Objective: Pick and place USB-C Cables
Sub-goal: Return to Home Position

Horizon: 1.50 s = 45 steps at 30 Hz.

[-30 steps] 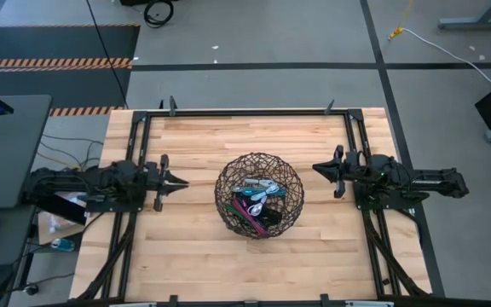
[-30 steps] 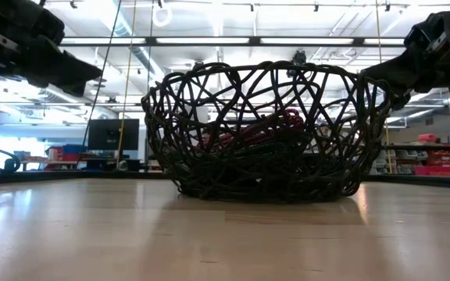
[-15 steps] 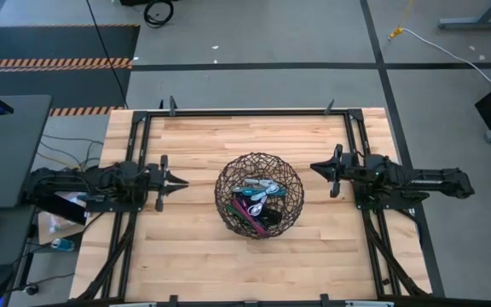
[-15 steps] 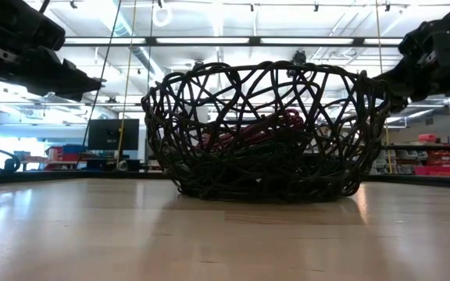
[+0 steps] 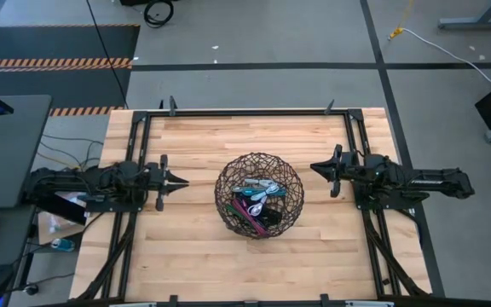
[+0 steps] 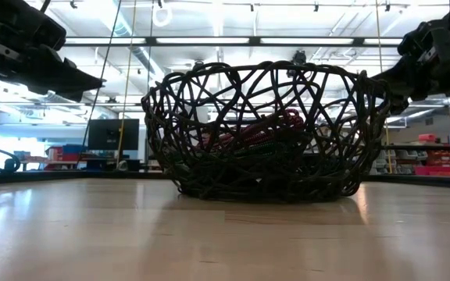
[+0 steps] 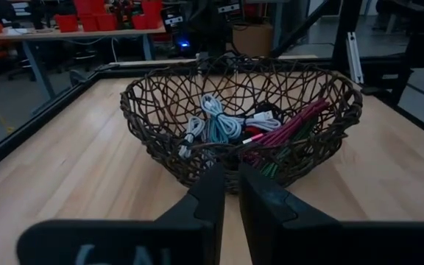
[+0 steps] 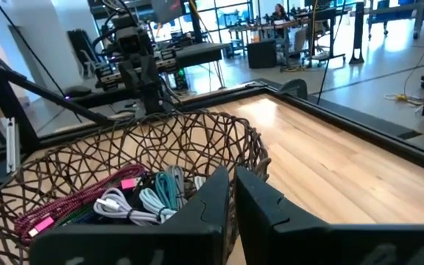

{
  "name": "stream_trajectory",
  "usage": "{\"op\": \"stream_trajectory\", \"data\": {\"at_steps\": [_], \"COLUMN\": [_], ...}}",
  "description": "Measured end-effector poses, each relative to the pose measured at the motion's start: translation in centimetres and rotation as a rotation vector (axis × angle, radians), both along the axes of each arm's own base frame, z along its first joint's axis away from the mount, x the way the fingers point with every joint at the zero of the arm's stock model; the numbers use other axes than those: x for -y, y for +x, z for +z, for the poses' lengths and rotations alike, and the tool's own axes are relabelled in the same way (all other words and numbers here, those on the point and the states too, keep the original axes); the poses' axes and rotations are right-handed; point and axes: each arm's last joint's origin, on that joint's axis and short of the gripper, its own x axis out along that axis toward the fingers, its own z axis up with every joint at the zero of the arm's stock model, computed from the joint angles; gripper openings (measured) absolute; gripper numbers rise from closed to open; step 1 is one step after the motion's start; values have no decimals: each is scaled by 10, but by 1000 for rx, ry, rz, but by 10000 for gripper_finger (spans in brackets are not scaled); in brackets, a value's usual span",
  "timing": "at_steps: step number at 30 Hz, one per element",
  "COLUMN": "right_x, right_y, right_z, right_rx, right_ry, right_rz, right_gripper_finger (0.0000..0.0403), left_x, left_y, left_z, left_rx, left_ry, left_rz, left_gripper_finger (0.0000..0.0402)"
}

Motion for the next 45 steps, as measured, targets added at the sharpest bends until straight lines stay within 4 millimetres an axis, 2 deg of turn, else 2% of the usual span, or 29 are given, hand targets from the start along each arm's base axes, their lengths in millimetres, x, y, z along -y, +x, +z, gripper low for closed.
{"op": "stream_trajectory", "data": {"at_steps": [4,8,10,45], "right_x": [-1,-9,-11,-10], "right_y": [0,1,1,1], "right_z": [0,0,0,-1], "right_rx": [9,-2,-6,-12], "right_ry": [37,-3,-19,-54], "right_rz": [44,264,315,289], "right_gripper_finger": [30,30,30,30], "left_x": [0,0,0,0], "left_y": [0,0,0,0], "left_z": [0,0,0,0], "left_rx": [0,0,1,2], "left_ry": [0,-1,-1,-1], "left_rz": [0,0,0,0], "left_gripper_finger": [48,48,48,48]}}
